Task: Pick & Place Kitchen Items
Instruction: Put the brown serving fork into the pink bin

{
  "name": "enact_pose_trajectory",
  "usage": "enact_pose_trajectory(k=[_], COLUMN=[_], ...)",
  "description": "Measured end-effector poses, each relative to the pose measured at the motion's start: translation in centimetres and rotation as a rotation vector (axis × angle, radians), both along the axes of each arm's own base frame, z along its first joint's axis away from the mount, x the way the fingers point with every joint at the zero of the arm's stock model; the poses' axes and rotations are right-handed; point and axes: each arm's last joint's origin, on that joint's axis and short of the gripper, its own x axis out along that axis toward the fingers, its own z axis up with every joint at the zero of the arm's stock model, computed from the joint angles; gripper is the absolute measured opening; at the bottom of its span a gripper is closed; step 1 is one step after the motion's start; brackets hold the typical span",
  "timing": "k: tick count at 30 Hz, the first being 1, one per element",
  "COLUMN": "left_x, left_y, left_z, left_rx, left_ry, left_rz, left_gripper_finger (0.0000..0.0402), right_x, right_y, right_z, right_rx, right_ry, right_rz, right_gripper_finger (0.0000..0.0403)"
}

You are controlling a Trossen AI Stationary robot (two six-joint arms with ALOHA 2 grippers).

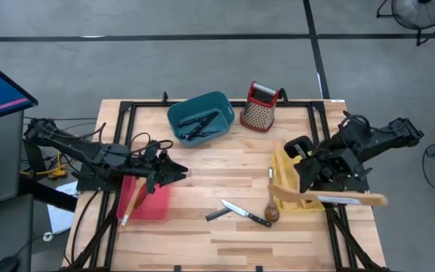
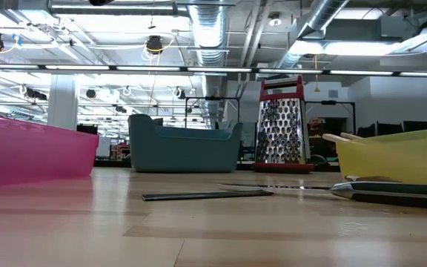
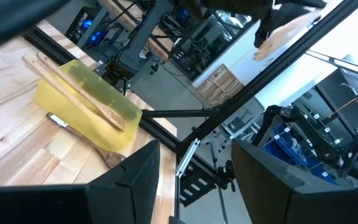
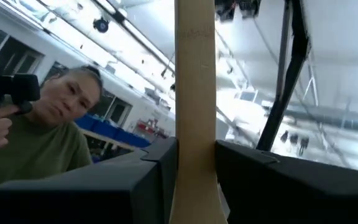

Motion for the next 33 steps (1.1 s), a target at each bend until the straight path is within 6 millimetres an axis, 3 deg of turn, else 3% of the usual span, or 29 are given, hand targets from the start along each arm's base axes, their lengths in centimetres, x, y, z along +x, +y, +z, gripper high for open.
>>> enact_pose_trajectory(k=[3,8,17,24,33], left_x=[0.0,0.0,0.0,0.0,0.0], left_y=[0.0,0.0,0.0,0.0,0.0], left_z=[0.0,0.0,0.0,0.0,0.0], left_rx=[0.000,0.000,-0.001,-0.004,-0.007], left_ry=[0.000,0.000,0.000,0.000,0.000], left_rz=[0.000,0.000,0.000,0.000,0.000], left_gripper_finger=[0.0182,0.0182,0.0182,0.0182,0.0182], right_x=[0.7,1.9,3.5,4.1,4.3], right_y=[-0.1,-0.6,-1.7,-3.4,-5.4], right_z=[-1.0,-3.4,-5.3,-6.6,-6.8], right_rx=[-0.050,-0.199,-0.442,-0.589,-0.695], right_ry=[0.094,0.263,0.311,0.401,0.450], right_rz=[-0.080,-0.418,-0.845,-1.026,-1.186], right_gripper_finger=[0.0103,0.0103,0.0103,0.0103,0.0103])
